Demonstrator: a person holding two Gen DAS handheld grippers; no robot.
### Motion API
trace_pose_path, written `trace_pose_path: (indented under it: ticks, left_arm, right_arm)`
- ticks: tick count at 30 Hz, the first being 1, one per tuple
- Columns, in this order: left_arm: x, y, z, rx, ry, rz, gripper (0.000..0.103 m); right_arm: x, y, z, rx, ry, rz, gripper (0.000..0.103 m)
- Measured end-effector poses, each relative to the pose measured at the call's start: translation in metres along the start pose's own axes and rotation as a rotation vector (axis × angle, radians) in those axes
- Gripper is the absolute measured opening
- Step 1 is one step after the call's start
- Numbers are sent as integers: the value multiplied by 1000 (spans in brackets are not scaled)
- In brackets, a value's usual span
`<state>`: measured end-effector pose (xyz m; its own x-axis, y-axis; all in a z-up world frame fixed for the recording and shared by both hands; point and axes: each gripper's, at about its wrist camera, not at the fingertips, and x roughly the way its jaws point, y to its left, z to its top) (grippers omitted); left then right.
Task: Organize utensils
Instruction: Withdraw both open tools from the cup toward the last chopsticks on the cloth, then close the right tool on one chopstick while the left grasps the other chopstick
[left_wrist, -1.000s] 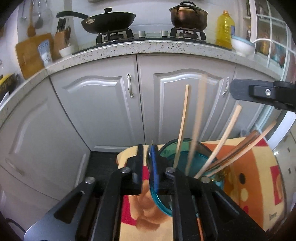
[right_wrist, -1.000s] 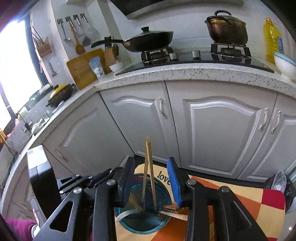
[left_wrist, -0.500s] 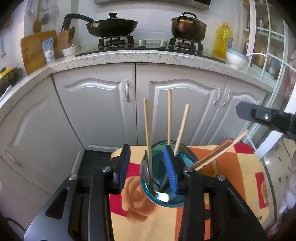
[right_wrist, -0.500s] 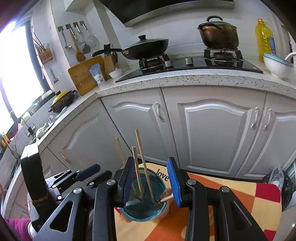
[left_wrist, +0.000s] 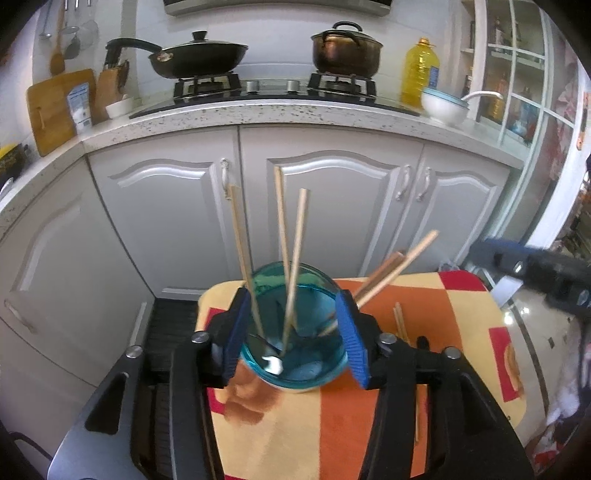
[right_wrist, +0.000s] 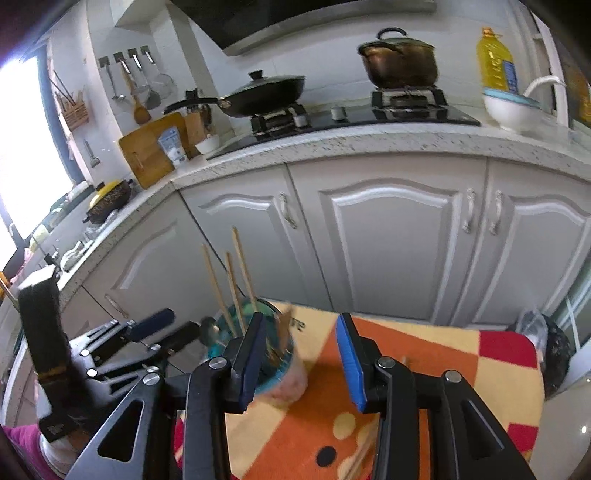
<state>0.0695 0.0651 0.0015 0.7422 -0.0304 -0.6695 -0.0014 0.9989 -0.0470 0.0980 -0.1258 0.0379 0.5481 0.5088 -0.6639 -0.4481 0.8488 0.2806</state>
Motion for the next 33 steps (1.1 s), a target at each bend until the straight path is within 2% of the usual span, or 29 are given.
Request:
trace_pose_path:
  ticks: [5,12,13,15,22,27,30,33]
  left_arm:
    - [-1,-9,-8,-10,24,-47,48]
    - [-3,-27,-34,-1,63,-112,48]
    - [-2,-29,-38,4,76,-117,48]
    - [3,-34,-47,12,107,-132,48]
    - [19,-38,-60,7,173,-151,48]
    - [23,-39,-62,8,183,-156,48]
    - [26,-41,-65,11,197,-163,48]
    - [28,-48,-68,25,209,-173,48]
  right_arm:
    - [12,-29,-31,45,76,-41,38]
    - [81,-81,-98,106,307,-153,38]
    - [89,-87,-106,118,327,-164,34]
    - [103,-96,-116,139,348,-161,30]
    - [135,-103,-129,117,413,-202,27]
    - [143,-101,-127,117,412,-198,27]
    - [149,-92,-126,77,430,-232,27]
    - [147,-94,-125,64,430,-239,20]
